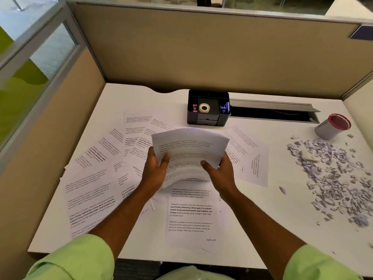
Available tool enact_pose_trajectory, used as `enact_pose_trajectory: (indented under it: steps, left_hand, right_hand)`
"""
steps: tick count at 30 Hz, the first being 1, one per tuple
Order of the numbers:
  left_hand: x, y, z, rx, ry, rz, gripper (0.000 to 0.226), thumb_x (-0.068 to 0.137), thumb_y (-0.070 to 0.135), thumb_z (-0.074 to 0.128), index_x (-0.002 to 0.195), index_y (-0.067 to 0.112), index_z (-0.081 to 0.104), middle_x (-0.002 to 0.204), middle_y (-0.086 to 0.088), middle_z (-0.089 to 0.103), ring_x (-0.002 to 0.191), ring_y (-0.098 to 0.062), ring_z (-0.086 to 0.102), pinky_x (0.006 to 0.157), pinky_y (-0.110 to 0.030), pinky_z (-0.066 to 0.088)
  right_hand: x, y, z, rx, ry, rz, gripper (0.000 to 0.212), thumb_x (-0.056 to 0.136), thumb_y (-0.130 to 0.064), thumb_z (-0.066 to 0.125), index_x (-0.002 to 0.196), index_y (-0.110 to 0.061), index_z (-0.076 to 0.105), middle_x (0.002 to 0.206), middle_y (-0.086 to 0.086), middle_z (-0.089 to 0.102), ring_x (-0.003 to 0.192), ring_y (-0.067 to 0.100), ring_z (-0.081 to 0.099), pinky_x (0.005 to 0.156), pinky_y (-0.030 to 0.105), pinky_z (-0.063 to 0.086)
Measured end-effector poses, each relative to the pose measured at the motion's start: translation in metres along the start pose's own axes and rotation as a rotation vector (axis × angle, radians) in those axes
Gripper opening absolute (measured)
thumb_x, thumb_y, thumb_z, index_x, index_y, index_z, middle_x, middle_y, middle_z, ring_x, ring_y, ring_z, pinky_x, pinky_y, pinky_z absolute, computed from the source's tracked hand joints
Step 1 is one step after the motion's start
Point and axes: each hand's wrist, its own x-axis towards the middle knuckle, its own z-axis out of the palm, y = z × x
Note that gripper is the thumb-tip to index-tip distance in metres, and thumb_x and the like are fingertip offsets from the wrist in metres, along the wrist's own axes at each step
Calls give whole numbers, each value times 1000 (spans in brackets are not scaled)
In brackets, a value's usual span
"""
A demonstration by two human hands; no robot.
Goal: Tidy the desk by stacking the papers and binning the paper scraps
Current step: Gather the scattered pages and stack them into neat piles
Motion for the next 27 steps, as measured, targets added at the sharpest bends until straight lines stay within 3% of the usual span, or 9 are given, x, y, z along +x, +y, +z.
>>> enact_pose_trajectory:
  steps: [3, 5, 9, 13, 16, 18, 22, 27]
  left_hand:
    - [1, 2, 4, 41, 11, -24, 33, 103, 32, 45, 135, 31, 44, 118, 6, 63, 103, -13, 65, 71, -28, 59]
    - [1, 5, 7, 55, 37, -25, 30, 104, 31, 41, 134, 30, 45, 114, 8, 64, 98, -10, 64, 68, -23, 56]
    - [-2, 11, 3, 111, 116, -2, 26, 104, 27, 41, 129, 25, 46, 110, 6, 62, 97, -13, 64, 68, -20, 53]
    - [10, 17, -20, 138, 304, 46, 31, 104, 19, 42, 135, 16, 45, 121, 4, 56, 108, -12, 54, 85, -21, 45]
    - [21, 7, -34, 203, 320, -27, 35, 103, 14, 43, 139, 12, 43, 132, -2, 55, 117, -18, 52, 93, -26, 41]
    - [25, -11, -37, 224, 284, -105, 38, 103, 10, 43, 141, 12, 42, 134, -1, 53, 121, -21, 51, 88, -23, 43]
    - [24, -50, -27, 261, 212, -251, 39, 102, 8, 43, 141, 10, 43, 141, -12, 52, 128, -33, 50, 100, -37, 41]
    - [21, -79, -2, 282, 151, -412, 36, 102, 11, 44, 139, 10, 44, 135, -16, 55, 119, -36, 55, 88, -35, 46]
  right_hand:
    - [0, 1, 2, -20, 6, 2, 28, 95, -24, 71, 122, -31, 63, 111, -7, 73, 101, 18, 71, 86, 42, 63]
    - [-1, -4, 3, 3, 28, -21, 23, 98, -23, 67, 119, -31, 64, 106, -8, 73, 96, 17, 73, 78, 34, 64]
    - [0, -7, -2, 9, -15, -14, 29, 96, -32, 70, 121, -26, 57, 112, -8, 70, 102, 16, 71, 84, 36, 63]
    - [8, -12, -16, 22, -14, -3, 55, 90, -48, 72, 134, -30, 45, 124, -11, 61, 110, 5, 61, 87, 25, 54]
    - [23, -1, -28, -48, 55, 84, 50, 95, -47, 67, 136, -27, 46, 126, -8, 58, 113, 13, 60, 93, 31, 50]
    - [37, 15, -40, -158, 70, 169, 41, 96, -44, 68, 128, -26, 52, 124, -5, 60, 117, 20, 60, 97, 36, 51]
    - [62, 44, -68, -477, -15, 201, 36, 94, -35, 72, 123, -17, 63, 128, 3, 63, 114, 19, 60, 92, 29, 44]
    - [113, 50, -96, -879, -144, 201, 46, 89, -46, 74, 125, -18, 65, 137, 11, 58, 121, 29, 61, 99, 40, 50]
